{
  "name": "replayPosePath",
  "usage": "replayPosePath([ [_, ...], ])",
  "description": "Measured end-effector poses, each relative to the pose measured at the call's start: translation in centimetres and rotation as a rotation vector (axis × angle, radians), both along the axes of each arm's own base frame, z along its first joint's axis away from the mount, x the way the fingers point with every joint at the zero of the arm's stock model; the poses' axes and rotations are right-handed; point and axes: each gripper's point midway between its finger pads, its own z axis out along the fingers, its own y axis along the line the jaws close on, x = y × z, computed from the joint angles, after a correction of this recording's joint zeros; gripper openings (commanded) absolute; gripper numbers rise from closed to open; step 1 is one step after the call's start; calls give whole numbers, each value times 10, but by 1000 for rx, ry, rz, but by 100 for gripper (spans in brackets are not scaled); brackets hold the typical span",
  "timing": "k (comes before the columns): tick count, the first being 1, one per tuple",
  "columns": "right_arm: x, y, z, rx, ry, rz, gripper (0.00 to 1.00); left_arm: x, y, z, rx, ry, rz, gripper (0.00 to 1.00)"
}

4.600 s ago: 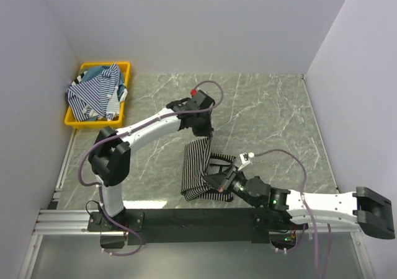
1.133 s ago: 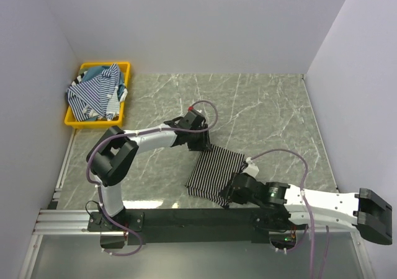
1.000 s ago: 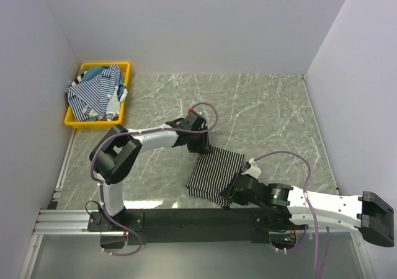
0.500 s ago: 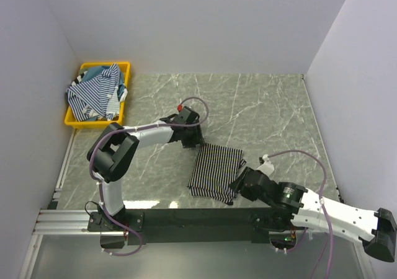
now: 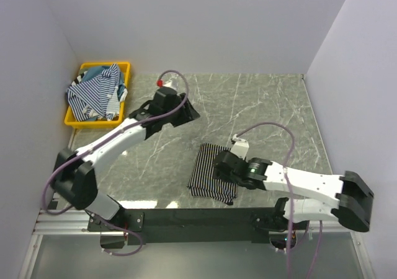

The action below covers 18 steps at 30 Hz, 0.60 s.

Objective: Fold and stack the tank tops
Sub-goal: Neatly place the folded tank top to the corner

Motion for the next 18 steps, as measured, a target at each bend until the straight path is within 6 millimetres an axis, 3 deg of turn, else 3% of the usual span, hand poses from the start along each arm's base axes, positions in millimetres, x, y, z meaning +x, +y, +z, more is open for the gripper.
replayPosePath([
  [3, 3, 5, -16, -71, 36, 1, 65, -8, 24, 7, -11, -20, 38, 57],
  [7, 15, 24, -30, -137, 66, -2, 67, -24, 49, -9, 14, 15, 64, 57],
  [10, 19, 28, -48, -173, 102, -6, 67, -37, 63, -15, 30, 31, 71, 57],
  [13, 25, 18, -68, -221, 155, -27, 66, -45, 73, -4, 27, 13, 71, 57],
  [18, 51, 15, -68, -227, 178, -48, 67, -53, 83, 25, -4, -62, 64, 57],
])
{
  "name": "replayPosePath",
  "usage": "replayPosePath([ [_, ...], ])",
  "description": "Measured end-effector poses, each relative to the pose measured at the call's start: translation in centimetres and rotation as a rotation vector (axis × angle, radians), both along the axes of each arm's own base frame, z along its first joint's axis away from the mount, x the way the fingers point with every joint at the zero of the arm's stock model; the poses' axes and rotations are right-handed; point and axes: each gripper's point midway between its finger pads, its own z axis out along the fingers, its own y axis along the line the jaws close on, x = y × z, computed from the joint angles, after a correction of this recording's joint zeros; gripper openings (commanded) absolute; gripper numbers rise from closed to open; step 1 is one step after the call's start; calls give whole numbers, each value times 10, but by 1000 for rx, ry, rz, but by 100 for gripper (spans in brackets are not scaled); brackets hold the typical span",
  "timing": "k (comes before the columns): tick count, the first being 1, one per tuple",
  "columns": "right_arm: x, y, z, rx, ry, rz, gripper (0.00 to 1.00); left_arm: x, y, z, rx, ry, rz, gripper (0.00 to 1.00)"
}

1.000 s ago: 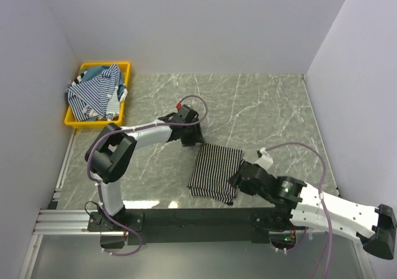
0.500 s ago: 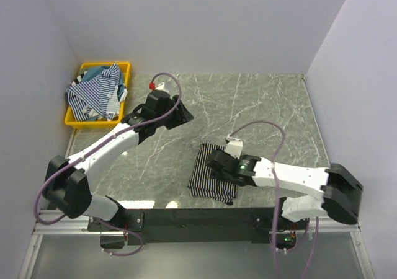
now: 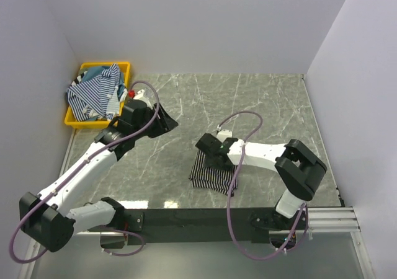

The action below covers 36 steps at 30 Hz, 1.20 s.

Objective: Fold and stack the tank tops
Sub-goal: Neatly place the folded tank top to the corner

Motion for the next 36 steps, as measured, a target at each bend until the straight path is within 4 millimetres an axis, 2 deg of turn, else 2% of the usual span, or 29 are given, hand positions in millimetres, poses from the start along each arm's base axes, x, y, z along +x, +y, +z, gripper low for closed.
replayPosePath([
  [5, 35, -14, 0, -18, 22, -21, 66, -9, 3, 13, -11, -29, -24, 57],
  [10, 79, -42, 1, -24, 57, -42, 67, -18, 4, 15, -9, -27, -49, 57],
  [18, 161, -87, 2, -22, 119, -44, 67, -24, 2, 21, -14, -31, -100, 58],
  [20, 178, -100, 2, -15, 140, -43, 58, -25, 2, 25, -17, -37, -111, 57],
  [22, 196, -112, 3, -5, 154, -47, 59, -26, 2, 30, -18, -43, -124, 57],
  [24, 214, -127, 4, -10, 168, -52, 63, -27, 1, 35, -21, -52, -138, 58],
  [30, 256, -178, 5, -53, 194, -75, 63, -28, 2, 46, -11, -81, -171, 58],
  [31, 262, -188, 5, -64, 193, -82, 68, -28, 3, 48, -10, -86, -174, 58],
  [36, 279, -239, 9, -132, 197, -134, 71, -28, 6, 55, -10, -102, -194, 58],
])
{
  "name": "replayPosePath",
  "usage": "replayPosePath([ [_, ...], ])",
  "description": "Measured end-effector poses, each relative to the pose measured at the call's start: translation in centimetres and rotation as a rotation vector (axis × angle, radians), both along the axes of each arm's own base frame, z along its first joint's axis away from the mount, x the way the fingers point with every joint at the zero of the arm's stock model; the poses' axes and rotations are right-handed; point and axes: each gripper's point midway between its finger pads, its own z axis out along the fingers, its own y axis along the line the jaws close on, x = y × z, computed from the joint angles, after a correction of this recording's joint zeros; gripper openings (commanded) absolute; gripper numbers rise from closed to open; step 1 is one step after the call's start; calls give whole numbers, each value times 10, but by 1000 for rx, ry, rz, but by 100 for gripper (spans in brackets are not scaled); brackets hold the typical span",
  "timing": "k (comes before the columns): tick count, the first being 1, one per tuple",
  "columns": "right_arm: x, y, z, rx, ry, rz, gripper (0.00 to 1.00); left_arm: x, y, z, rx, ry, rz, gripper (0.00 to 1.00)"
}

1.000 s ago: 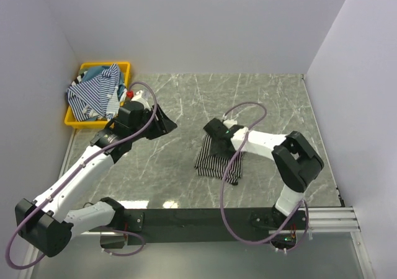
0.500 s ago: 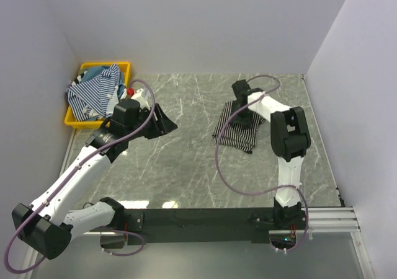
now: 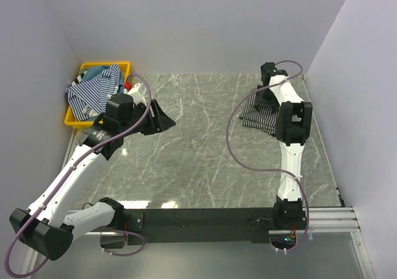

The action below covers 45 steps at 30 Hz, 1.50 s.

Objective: Fold and stack the tank tops
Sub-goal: Neatly place the folded tank top to the corner

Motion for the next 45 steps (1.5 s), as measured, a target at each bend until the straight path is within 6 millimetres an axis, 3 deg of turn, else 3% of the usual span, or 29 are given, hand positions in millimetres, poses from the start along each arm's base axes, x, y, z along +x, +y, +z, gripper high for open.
replayPosePath([
  [8, 29, -57, 6, -117, -45, -50, 76, -2, -4, -5, 11, 15, -40, 59],
  [16, 37, -81, 20, -187, -124, -104, 78, 2, -9, -15, 16, 49, -54, 59],
  [21, 20, -64, 72, -160, -247, -152, 79, 3, -11, -12, 2, 38, -63, 59],
  [25, 5, -18, 131, -79, -418, -162, 77, 4, -13, -8, -12, 27, -68, 58],
  [27, 8, 7, 145, -25, -486, -164, 74, 4, -14, -6, -17, 20, -71, 59],
  [30, 19, 41, 134, 61, -504, -161, 72, 3, -14, -3, -22, 9, -74, 59],
  [34, 37, 57, 70, 126, -410, -204, 64, 0, -12, 4, -30, -10, -74, 58],
  [38, 36, 61, 10, 156, -303, -239, 57, -2, -11, 8, -35, -22, -74, 58],
  [45, 32, 59, 10, 167, -316, -274, 46, -3, -10, 2, -32, -14, -72, 58],
])
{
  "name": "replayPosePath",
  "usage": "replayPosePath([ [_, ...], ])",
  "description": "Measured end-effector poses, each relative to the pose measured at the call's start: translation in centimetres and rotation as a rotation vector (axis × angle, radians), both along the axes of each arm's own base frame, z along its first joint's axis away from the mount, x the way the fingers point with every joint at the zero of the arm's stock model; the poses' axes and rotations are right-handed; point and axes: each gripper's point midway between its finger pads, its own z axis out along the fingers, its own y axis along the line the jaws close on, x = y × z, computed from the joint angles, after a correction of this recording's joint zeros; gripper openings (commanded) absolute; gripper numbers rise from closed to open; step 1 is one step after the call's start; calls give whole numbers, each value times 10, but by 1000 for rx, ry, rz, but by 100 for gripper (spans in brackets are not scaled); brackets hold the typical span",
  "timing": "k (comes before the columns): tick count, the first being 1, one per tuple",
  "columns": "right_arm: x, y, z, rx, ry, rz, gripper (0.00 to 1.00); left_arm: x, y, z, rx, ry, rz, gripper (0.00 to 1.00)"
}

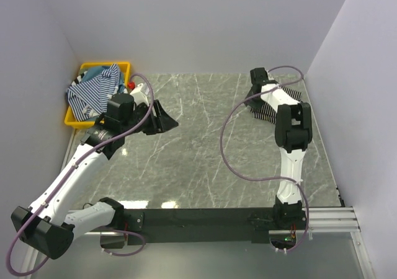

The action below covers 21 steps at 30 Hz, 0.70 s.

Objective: Fold and stack the tank tops
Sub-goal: Neatly place the folded tank top to the corner

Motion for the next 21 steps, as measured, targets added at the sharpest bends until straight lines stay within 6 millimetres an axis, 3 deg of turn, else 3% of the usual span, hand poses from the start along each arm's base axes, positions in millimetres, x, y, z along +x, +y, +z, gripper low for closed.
replayPosePath([
  [4, -31, -14, -12, -10, 56, -26, 44, 1, 0, 0, -1, -2, 0, 58],
  [11, -52, -50, -14, -69, 90, -72, 44, 0, 1, -4, 2, 6, 1, 58],
  [21, -61, -78, -14, -134, 118, -59, 48, 2, 0, -8, 0, 7, 1, 58],
])
